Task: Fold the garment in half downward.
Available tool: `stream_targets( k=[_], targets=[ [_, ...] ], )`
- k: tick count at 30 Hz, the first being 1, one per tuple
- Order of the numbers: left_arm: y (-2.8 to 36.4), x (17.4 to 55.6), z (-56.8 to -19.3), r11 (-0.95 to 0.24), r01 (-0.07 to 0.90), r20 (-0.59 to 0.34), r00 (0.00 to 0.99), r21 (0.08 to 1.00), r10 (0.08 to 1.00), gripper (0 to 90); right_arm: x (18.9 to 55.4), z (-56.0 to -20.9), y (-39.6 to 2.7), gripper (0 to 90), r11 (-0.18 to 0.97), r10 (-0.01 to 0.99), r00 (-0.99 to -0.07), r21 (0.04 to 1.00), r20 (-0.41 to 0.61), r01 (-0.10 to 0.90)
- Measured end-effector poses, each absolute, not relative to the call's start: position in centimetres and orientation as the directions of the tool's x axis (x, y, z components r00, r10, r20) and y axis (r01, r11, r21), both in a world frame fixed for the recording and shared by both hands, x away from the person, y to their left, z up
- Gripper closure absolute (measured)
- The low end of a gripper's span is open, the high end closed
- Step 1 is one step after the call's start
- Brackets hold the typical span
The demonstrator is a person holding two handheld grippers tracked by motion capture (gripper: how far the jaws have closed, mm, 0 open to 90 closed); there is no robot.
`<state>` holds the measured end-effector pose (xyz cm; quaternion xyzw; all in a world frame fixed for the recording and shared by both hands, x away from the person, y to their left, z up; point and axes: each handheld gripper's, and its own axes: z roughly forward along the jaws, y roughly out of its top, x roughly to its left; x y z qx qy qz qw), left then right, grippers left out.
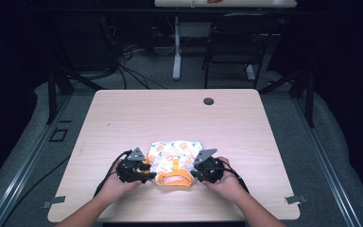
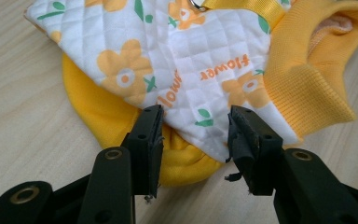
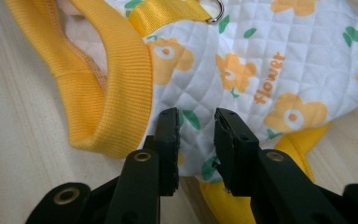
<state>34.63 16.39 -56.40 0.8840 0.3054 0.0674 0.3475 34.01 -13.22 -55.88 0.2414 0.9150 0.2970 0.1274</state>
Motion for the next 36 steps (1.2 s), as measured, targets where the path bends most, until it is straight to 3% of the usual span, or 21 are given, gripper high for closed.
stream_targets(
  k=[36],
  targets=[
    [17.0, 35.2, -55.6, -0.527, 0.511, -0.110, 0.781, 0.679, 0.615, 55.1, 34.7, -54.5, -13.7, 69.7, 0.685, 0.537, -0.839, 0.627, -0.090, 0.371]
  ],
)
